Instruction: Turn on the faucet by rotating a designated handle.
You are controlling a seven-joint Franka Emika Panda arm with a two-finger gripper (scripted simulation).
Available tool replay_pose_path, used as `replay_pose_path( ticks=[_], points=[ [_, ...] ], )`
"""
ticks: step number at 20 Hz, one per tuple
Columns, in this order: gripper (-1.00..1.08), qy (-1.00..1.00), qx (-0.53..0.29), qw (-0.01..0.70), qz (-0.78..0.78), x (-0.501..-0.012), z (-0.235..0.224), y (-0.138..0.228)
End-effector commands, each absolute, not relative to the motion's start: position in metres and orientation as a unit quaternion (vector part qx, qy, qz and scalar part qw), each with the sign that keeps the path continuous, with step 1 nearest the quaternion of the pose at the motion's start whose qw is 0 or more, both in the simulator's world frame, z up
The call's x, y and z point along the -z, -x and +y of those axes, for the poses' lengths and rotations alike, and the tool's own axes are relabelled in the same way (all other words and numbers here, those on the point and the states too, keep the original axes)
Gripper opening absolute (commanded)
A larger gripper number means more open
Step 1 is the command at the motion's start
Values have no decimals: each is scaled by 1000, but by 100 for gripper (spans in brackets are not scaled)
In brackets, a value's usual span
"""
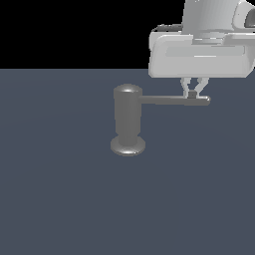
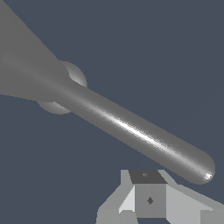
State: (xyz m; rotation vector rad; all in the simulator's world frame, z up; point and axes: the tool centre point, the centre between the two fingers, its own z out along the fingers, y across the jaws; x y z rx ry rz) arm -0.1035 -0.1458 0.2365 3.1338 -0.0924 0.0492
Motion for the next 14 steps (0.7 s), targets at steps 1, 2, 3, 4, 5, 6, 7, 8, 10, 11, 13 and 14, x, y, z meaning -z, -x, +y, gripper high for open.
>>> replay_pose_path(
  ticks=[1, 2, 3, 4, 5, 6, 7, 8, 10, 11, 13, 14],
  points=[
    [-100, -1000, -9, 2, -26, -229, -148, 97],
    [-100, -1000, -9, 2, -26, -229, -151, 95],
    [-100, -1000, -9, 2, -27, -229, -153, 92],
    [-100, -1000, -8, 2, -27, -228, -156, 90],
    [-100, -1000, -8, 2, -27, -228, -158, 87],
    [-100, -1000, -7, 2, -28, -228, -161, 85],
    [-100, -1000, -7, 2, -28, -227, -163, 83],
    [-100, -1000, -7, 2, -28, -227, -166, 80],
    [-100, -1000, -6, 1, -29, -226, -170, 75],
    [-100, -1000, -6, 1, -29, -226, -173, 73],
    [-100, -1000, -5, 1, -30, -226, -178, 68],
    [-100, -1000, -5, 1, -30, -225, -180, 66]
  ],
)
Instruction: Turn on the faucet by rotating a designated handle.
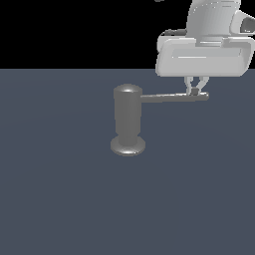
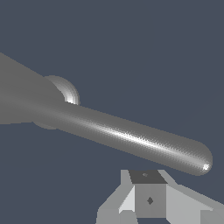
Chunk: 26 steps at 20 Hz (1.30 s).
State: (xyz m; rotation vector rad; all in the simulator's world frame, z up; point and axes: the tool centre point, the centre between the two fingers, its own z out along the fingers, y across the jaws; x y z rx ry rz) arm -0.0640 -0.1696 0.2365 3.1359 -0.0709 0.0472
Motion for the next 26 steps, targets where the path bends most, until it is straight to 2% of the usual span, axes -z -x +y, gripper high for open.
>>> replay_pose_path(
  ticks=[1, 12, 13, 14, 26],
  points=[
    [-100, -1000, -4, 1, -30, -225, -182, 64],
    [-100, -999, 0, 0, -33, -222, -208, 39],
    [-100, -999, 0, 0, -33, -222, -208, 39],
    [-100, -1000, -14, -1, -13, -236, -184, 28],
    [-100, -1000, -11, 0, -18, -233, -184, -9]
  ],
)
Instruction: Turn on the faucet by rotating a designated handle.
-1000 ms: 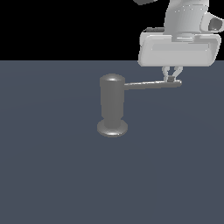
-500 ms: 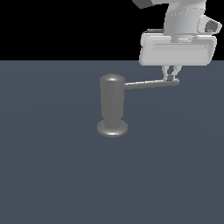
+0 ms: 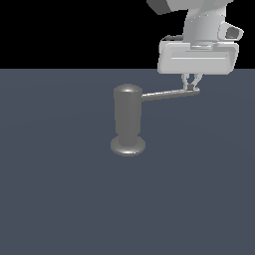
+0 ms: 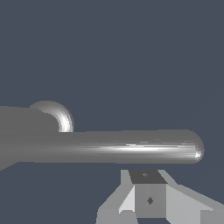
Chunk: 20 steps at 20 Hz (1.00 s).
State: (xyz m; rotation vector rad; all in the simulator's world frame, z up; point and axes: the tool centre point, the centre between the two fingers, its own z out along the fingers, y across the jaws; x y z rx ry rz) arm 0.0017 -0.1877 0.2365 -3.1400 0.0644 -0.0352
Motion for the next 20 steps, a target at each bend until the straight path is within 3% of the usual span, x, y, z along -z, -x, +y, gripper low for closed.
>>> replay_pose_path(
  ticks=[1, 20],
  points=[
    [-100, 1000, 10, 0, 18, -233, -184, -12],
    [-100, 1000, 6, 0, 25, -228, -186, -66]
  ],
)
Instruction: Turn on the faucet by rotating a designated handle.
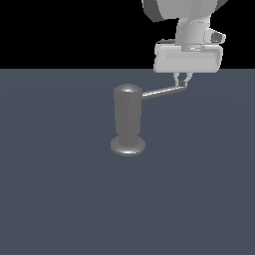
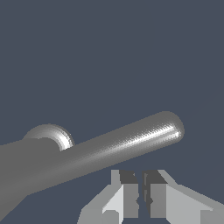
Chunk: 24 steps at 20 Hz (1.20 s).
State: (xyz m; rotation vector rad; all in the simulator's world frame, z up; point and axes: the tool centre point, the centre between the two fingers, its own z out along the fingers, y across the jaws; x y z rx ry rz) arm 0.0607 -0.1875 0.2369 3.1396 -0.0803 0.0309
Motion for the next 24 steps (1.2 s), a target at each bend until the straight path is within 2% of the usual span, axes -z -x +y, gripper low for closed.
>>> replay_pose_path(
  ticks=[1, 24],
  points=[
    [-100, -1000, -5, 0, -25, -228, -186, -68],
    [-100, -999, -1, 0, -33, -222, -188, -123]
  ],
)
